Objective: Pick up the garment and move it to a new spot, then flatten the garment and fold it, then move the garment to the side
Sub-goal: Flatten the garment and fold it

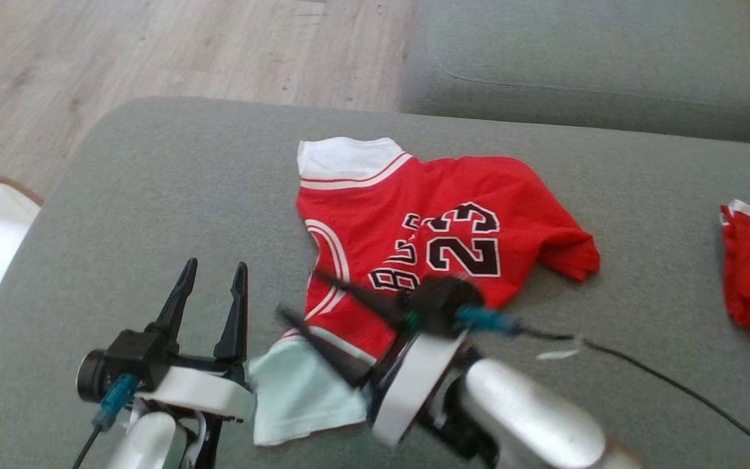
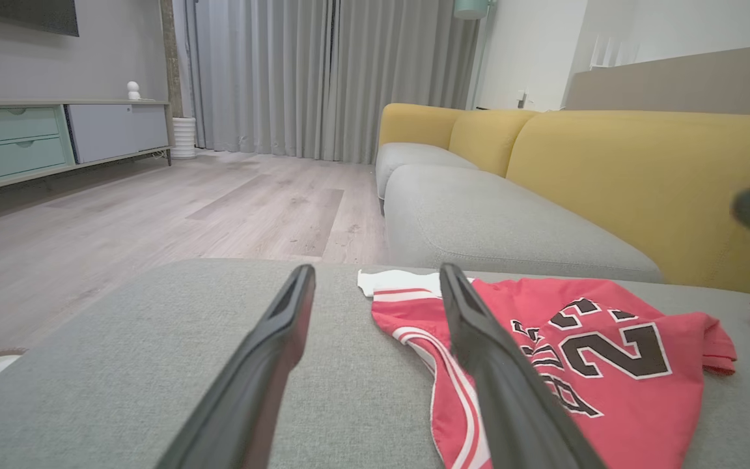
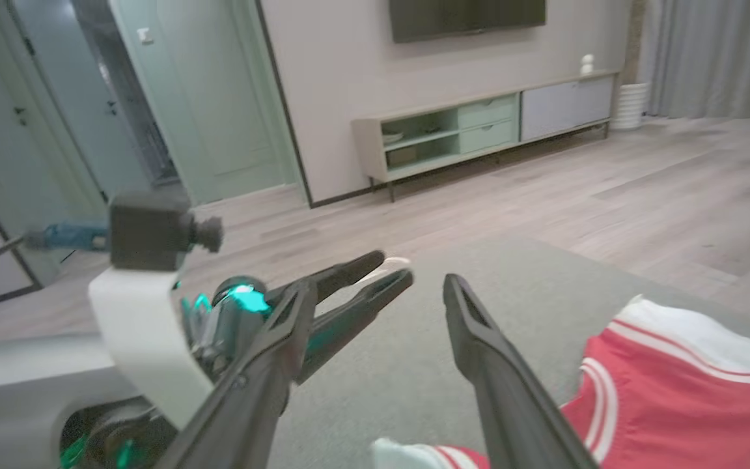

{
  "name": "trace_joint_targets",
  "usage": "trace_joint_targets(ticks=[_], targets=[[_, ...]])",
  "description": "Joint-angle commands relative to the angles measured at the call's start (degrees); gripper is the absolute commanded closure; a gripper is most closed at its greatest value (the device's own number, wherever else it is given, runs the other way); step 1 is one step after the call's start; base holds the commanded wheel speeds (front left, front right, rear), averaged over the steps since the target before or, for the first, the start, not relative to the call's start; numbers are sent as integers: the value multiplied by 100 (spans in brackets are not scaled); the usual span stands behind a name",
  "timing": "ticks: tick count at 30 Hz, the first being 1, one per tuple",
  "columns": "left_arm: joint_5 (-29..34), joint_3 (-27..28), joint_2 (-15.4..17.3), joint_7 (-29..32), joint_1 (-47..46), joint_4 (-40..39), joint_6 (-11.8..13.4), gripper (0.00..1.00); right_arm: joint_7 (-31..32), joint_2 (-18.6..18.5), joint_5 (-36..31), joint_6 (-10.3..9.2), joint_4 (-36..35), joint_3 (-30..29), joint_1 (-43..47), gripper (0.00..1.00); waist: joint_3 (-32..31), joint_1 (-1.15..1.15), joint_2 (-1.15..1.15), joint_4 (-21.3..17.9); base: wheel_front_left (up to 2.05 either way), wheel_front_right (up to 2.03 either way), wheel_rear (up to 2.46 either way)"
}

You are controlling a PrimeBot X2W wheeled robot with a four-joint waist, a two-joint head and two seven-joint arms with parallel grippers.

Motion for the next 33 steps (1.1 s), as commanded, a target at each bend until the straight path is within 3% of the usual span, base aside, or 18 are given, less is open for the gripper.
trace_joint_targets(ticks=[1, 7, 12, 17, 23, 33], targets=[[-27, 240, 112, -7, -178, -219, 54, 0, -117, 112, -24, -4, -193, -268, -99, 0, 14, 0, 0, -84, 0, 0, 0], [-29, 179, 77, -23, -215, -341, 53, 0, -399, 112, -783, -4, -21, -1803, -47, 0, 85, 0, 0, -335, 0, 0, 0], [-37, 136, -20, -80, -319, -437, 33, 0, -683, 113, -1852, -4, 16, -3619, 387, 0, 206, 0, 0, -615, 0, 0, 0], [-56, 106, -131, -129, -337, -444, 1, 0, -923, 113, -2197, -4, -74, -4586, 1002, 0, 288, 0, 0, -869, 0, 0, 0], [-31, 73, -202, -164, -297, -369, -53, 0, -1077, 113, -2035, -4, -61, -4958, 1584, 0, 343, 0, 0, -1130, 0, 0, 0], [30, 38, -282, -182, -368, -295, -135, 0, -1091, 113, -1981, -4, 6, -4974, 1575, 0, 473, 0, 0, -1167, 0, 0, 0]])
